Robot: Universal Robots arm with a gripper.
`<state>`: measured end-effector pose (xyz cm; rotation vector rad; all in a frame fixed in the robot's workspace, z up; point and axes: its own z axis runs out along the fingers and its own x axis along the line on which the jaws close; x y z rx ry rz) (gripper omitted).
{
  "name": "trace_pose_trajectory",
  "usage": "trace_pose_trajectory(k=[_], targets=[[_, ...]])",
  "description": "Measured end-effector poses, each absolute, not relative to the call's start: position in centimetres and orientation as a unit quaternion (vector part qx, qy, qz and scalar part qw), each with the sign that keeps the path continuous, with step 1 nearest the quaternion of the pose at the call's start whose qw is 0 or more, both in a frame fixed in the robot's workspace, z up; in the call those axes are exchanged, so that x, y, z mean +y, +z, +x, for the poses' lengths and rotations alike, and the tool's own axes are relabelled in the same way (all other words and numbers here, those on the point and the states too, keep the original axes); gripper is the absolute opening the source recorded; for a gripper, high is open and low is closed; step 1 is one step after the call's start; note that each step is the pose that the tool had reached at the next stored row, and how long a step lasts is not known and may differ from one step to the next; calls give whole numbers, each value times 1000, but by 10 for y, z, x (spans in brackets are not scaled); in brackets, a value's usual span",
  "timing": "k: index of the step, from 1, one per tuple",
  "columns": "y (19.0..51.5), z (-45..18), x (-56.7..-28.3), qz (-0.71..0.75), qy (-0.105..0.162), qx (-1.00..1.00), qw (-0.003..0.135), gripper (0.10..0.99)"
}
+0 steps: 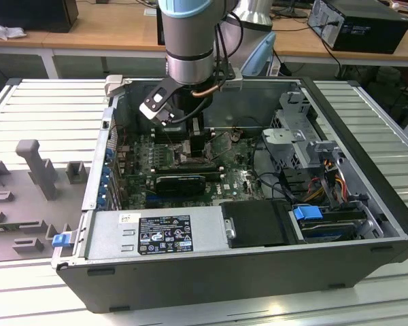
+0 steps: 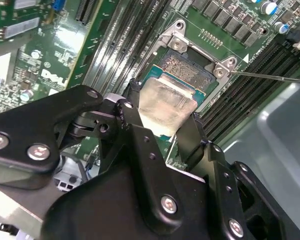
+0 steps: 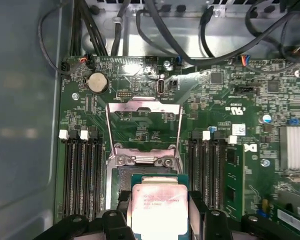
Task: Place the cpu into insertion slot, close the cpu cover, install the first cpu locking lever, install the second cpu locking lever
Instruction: 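Place the cpu into insertion slot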
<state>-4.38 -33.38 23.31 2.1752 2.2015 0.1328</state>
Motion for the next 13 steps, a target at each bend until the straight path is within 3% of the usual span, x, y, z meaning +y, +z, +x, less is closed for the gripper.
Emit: trace_pose_trajectory(k=[13], targets=[[215, -48, -328, 702, 43, 711, 22, 537]])
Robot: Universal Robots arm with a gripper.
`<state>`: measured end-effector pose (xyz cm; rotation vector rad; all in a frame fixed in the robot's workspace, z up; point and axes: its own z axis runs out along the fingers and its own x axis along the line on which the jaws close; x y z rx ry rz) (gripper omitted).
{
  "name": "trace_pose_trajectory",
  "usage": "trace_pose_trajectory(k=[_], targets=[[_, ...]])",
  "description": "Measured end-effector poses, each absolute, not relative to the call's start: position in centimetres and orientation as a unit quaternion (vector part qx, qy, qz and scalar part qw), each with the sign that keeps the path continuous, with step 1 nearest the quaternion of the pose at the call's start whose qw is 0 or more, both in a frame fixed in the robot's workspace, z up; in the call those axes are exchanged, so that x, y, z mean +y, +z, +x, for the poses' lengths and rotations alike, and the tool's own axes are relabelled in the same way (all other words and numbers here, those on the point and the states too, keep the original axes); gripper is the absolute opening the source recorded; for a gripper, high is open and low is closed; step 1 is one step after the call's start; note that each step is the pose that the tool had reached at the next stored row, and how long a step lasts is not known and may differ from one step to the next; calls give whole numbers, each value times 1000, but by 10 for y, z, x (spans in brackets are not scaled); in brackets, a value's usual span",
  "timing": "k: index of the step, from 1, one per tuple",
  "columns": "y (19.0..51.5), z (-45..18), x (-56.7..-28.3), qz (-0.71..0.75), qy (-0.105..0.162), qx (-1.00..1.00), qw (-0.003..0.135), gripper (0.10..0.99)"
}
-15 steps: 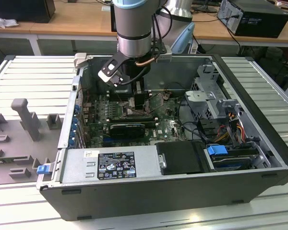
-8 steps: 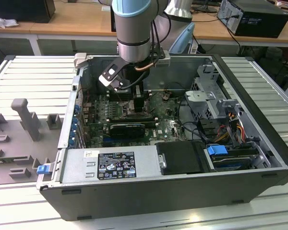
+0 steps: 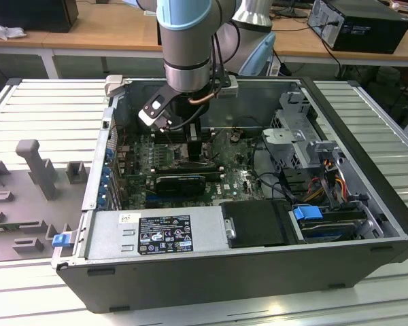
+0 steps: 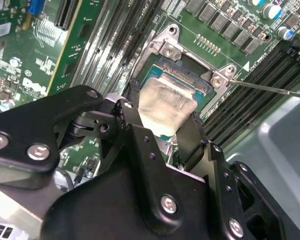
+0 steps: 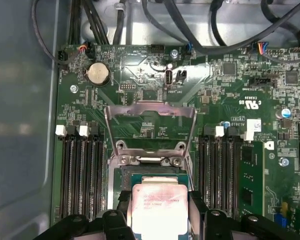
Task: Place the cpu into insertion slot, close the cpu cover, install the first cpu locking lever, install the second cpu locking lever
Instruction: 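Place the cpu into insertion slot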
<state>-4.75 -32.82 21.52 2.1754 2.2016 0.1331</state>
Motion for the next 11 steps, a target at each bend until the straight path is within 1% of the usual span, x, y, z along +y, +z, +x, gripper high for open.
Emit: trace_pose_trajectory(k=[3, 11], targets=[[207, -47, -325, 702, 43, 711, 22, 537], [203, -46, -324, 705, 42, 708, 22, 537]])
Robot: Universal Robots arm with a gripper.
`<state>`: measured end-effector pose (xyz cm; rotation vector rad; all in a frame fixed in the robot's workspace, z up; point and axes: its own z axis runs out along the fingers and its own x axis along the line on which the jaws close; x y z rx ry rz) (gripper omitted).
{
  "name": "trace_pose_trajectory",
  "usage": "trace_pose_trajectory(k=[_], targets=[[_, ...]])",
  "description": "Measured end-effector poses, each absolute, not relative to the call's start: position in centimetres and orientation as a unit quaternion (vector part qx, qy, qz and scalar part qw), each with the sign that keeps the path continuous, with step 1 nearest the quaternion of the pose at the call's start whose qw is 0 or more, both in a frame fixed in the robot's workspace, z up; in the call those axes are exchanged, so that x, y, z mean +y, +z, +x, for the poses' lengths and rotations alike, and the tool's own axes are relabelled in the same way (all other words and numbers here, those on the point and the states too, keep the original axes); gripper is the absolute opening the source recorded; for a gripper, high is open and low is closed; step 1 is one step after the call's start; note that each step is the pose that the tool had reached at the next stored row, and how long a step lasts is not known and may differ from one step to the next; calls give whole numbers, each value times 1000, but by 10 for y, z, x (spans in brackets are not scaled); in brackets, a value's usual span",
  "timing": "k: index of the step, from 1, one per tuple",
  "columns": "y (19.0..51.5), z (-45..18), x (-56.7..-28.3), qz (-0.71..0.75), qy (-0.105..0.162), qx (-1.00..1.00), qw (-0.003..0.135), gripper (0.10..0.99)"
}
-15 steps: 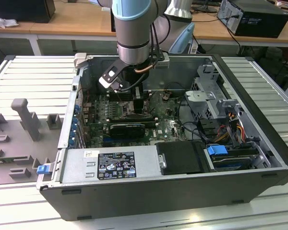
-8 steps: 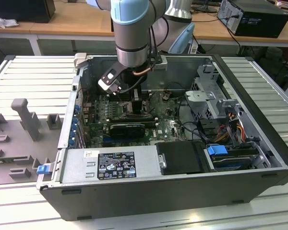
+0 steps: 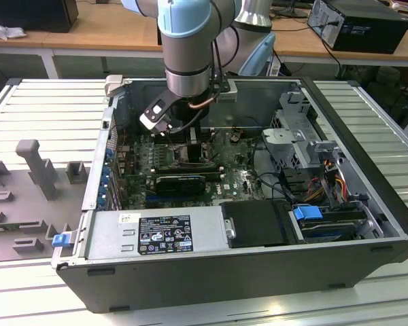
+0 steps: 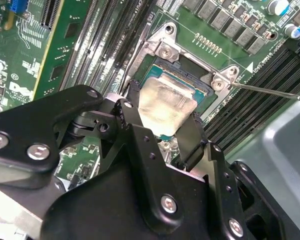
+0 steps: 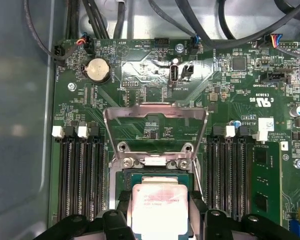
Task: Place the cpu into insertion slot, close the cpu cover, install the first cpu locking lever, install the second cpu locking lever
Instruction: 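Place the cpu into insertion slot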
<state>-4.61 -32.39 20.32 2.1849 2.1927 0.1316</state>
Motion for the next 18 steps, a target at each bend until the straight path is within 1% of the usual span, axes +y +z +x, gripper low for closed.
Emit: trace_pose_trajectory(k=[18], targets=[[199, -48, -322, 705, 42, 708, 21, 537]])
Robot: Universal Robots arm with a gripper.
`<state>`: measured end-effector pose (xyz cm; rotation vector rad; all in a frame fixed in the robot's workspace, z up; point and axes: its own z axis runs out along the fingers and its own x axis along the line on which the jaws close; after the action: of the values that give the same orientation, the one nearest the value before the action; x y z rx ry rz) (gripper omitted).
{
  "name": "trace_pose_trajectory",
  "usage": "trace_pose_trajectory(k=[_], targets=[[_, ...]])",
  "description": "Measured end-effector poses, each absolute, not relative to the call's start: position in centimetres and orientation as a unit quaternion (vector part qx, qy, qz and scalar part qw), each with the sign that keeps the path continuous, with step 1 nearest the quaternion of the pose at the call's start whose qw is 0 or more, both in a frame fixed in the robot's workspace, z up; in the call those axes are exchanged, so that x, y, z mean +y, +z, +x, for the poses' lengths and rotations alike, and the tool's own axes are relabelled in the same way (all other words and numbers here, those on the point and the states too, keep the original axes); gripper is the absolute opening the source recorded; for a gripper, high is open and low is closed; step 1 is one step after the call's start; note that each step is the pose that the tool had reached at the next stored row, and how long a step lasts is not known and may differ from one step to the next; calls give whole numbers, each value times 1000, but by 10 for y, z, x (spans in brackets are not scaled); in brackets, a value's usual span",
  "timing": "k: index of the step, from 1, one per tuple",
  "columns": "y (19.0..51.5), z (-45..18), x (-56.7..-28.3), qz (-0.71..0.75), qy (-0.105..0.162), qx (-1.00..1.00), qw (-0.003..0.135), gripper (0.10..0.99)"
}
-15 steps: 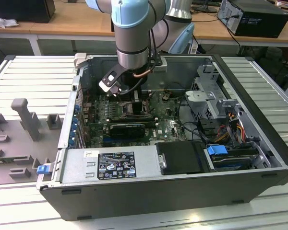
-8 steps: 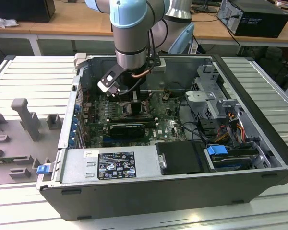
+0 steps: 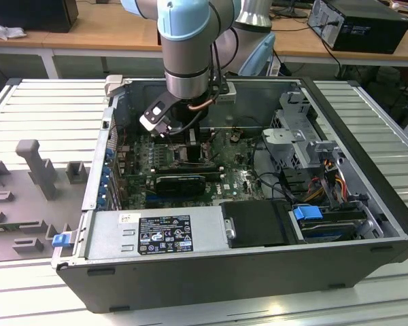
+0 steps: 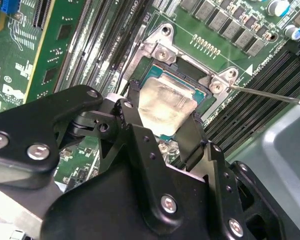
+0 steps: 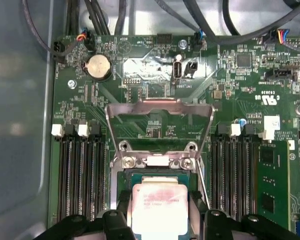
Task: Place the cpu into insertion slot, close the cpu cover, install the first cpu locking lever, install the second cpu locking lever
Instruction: 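Place the cpu into insertion slot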
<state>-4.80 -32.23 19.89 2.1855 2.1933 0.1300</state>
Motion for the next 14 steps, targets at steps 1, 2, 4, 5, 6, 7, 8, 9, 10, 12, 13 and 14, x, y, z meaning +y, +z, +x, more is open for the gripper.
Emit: trace_pose_trajectory(k=[1, 2, 4, 5, 6, 7, 8, 9, 10, 12, 13, 14], targets=[[199, -48, -322, 705, 42, 708, 21, 537], [198, -48, -322, 705, 42, 708, 21, 537], [198, -48, -322, 705, 42, 708, 21, 537], [198, -48, -322, 705, 42, 708, 21, 537], [197, -48, -322, 705, 42, 708, 21, 537], [197, -48, -322, 705, 42, 708, 21, 537], [197, -48, -322, 705, 42, 708, 21, 537], [197, -48, -322, 705, 43, 708, 21, 537], [197, -48, -322, 705, 43, 708, 21, 553], [197, -48, -322, 705, 42, 708, 21, 616], [197, -48, -322, 705, 42, 708, 21, 616], [198, -48, -322, 705, 42, 708, 21, 616]])
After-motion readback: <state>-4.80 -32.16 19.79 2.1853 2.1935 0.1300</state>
